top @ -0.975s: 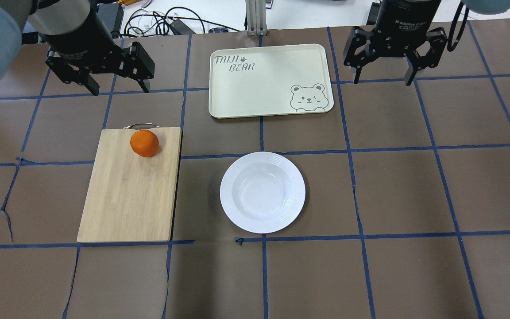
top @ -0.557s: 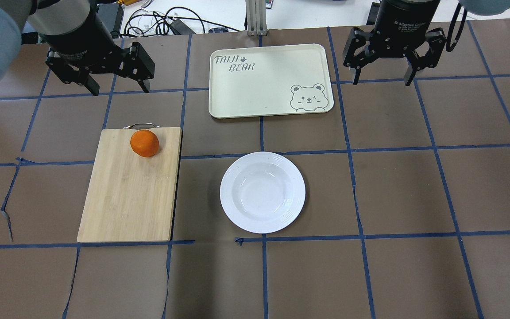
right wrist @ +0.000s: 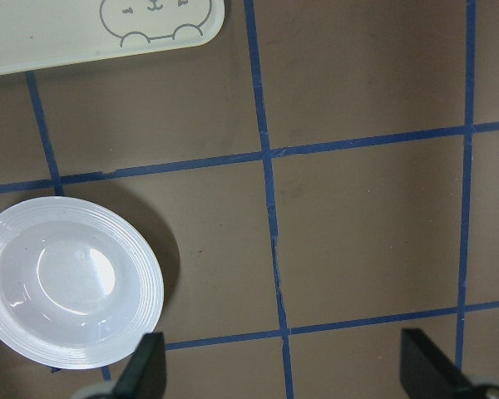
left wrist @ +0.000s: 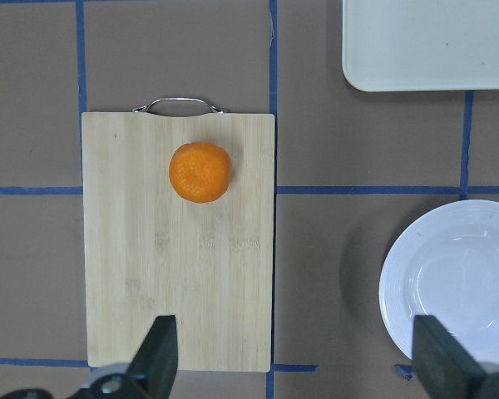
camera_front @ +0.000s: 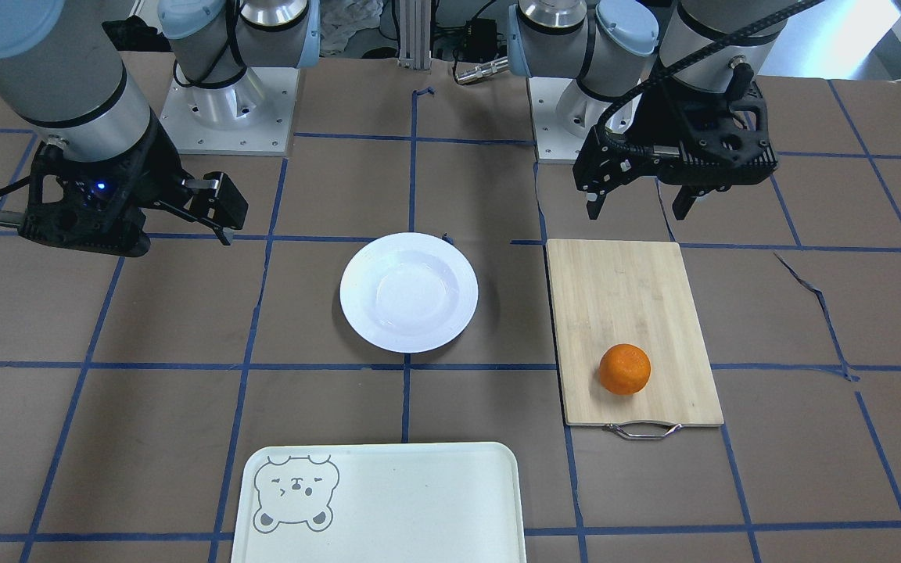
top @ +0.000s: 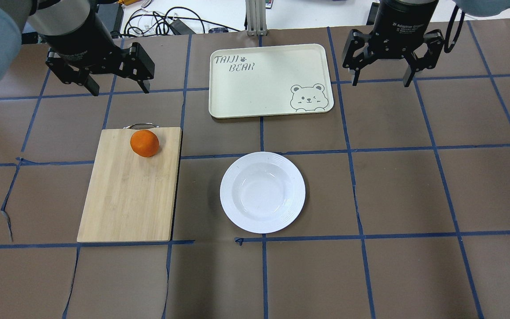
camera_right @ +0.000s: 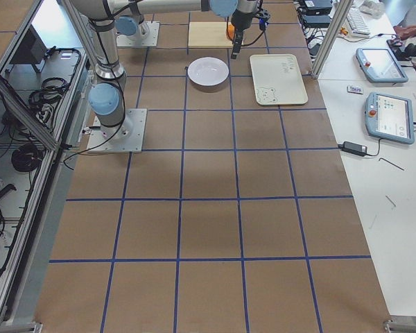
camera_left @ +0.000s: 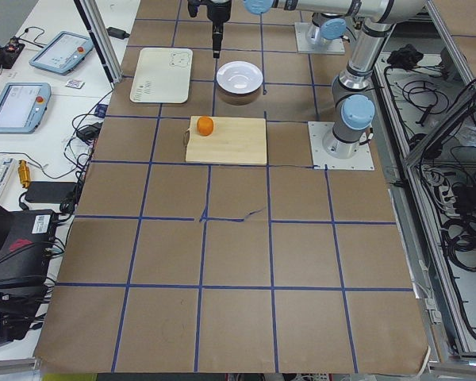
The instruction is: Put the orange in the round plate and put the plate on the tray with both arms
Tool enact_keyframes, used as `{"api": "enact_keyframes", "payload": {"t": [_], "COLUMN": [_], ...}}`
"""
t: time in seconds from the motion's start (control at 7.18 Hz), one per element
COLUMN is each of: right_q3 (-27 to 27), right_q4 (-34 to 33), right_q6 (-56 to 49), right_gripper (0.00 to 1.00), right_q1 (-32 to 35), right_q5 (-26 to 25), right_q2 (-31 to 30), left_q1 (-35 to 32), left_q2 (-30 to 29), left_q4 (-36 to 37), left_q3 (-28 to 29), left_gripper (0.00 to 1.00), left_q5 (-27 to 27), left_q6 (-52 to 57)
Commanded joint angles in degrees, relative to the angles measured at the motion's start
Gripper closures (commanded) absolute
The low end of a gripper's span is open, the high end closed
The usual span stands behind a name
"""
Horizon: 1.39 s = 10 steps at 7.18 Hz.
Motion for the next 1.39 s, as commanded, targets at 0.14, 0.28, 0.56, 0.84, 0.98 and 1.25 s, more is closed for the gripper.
{"api": "enact_keyframes", "payload": {"t": [0.14, 0.28, 0.56, 0.84, 0.98, 1.25], "right_q3": [0.06, 0.06, 0.15, 0.15, 0.15, 0.15], "right_q4": [-0.09, -0.09, -0.44, -1.23, -1.23, -1.23], "right_q6": [0.04, 0.13, 0.48, 0.57, 0.57, 0.22], "right_gripper": [0.00, 0.00, 0.00, 0.00, 0.00, 0.00], "right_q1": [0.00, 0.09, 0.09, 0.18, 0.27, 0.27], "right_q5": [0.00, 0.17, 0.43, 0.61, 0.61, 0.61], "right_q2": [0.55, 0.55, 0.55, 0.55, 0.64, 0.90], "left_q1": [1.20, 1.29, 1.38, 1.99, 2.43, 4.62], "left_q2": [-1.83, -3.15, -10.76, -18.95, -21.94, -25.48], "left_q4": [-0.44, 0.00, 3.41, 3.52, 3.52, 2.73], "left_q3": [1.11, 1.29, 4.96, 7.44, 6.83, 5.61], "left_gripper": [0.00, 0.00, 0.00, 0.00, 0.00, 0.00], "left_q5": [0.25, -0.02, 0.24, 0.77, 2.25, 6.56], "left_q6": [0.18, 0.79, 2.73, 2.73, 2.38, 3.08]}}
